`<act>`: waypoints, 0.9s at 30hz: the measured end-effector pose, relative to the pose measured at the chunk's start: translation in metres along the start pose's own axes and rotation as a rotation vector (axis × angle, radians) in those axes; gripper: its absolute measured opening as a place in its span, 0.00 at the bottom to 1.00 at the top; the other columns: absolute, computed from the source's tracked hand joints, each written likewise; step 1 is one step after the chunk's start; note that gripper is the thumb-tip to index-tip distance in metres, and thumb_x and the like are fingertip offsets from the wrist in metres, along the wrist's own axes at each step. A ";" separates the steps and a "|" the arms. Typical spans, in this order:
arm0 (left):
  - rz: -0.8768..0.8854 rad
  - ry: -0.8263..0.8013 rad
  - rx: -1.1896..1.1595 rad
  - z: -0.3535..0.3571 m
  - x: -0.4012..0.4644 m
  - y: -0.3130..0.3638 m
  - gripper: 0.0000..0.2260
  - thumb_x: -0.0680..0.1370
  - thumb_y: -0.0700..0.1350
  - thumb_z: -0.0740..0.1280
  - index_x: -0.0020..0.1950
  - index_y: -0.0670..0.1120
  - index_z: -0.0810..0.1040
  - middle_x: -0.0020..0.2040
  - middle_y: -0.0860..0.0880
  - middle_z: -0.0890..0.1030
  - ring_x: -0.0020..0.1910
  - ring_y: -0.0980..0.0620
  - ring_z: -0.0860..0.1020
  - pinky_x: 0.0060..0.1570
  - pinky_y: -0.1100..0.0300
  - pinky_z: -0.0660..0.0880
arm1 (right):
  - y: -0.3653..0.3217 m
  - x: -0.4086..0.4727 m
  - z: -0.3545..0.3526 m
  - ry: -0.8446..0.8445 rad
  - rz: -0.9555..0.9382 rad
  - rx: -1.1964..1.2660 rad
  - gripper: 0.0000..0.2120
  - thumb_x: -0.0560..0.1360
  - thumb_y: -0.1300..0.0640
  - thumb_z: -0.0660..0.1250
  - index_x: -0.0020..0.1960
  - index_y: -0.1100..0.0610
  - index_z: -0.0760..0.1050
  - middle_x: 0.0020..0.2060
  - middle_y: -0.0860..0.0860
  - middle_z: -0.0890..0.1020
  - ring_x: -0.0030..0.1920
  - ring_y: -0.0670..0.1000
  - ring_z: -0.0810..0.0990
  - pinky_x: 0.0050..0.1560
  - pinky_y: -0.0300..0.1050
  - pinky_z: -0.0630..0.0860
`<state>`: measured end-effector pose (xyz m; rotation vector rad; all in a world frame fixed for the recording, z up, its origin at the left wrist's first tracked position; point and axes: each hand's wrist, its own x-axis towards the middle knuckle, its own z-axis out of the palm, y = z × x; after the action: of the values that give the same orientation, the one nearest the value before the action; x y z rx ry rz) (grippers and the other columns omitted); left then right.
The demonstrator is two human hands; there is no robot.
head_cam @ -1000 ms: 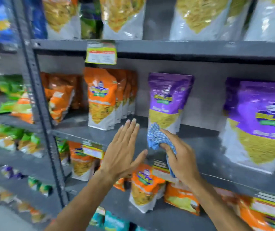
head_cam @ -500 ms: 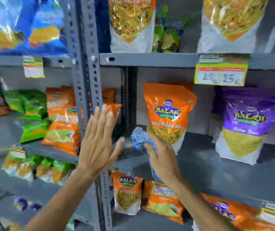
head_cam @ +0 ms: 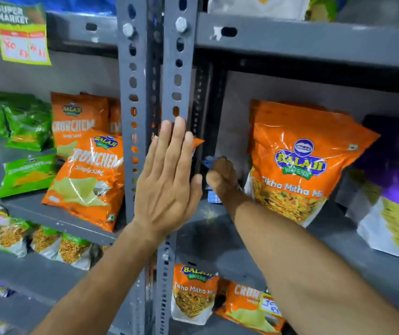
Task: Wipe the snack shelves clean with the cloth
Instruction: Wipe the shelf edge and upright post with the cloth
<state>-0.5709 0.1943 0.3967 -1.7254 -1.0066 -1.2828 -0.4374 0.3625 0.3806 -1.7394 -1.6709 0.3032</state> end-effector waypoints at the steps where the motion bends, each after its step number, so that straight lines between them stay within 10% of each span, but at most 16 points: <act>1: 0.002 0.004 -0.004 0.001 -0.001 -0.001 0.31 0.85 0.45 0.58 0.83 0.35 0.50 0.84 0.40 0.51 0.85 0.39 0.48 0.84 0.41 0.51 | 0.005 0.010 0.009 -0.007 0.019 -0.044 0.17 0.76 0.63 0.67 0.64 0.62 0.74 0.63 0.61 0.79 0.65 0.63 0.78 0.62 0.57 0.78; 16: 0.002 0.000 0.000 -0.001 -0.002 -0.001 0.35 0.81 0.43 0.65 0.81 0.32 0.52 0.83 0.38 0.51 0.85 0.38 0.47 0.83 0.40 0.52 | 0.025 -0.018 0.045 -0.212 -0.169 -0.334 0.11 0.76 0.48 0.63 0.55 0.48 0.78 0.52 0.53 0.84 0.54 0.60 0.84 0.52 0.56 0.83; 27: 0.088 -0.063 0.004 -0.007 -0.005 -0.014 0.32 0.85 0.47 0.59 0.82 0.34 0.51 0.83 0.35 0.51 0.85 0.37 0.48 0.83 0.40 0.53 | 0.014 -0.129 -0.013 -0.286 -0.269 -0.192 0.19 0.80 0.65 0.57 0.66 0.52 0.76 0.61 0.59 0.83 0.60 0.62 0.81 0.52 0.50 0.75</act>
<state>-0.5872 0.1934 0.3946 -1.7975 -0.9569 -1.1763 -0.4371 0.2368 0.3443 -1.6363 -2.1779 0.2841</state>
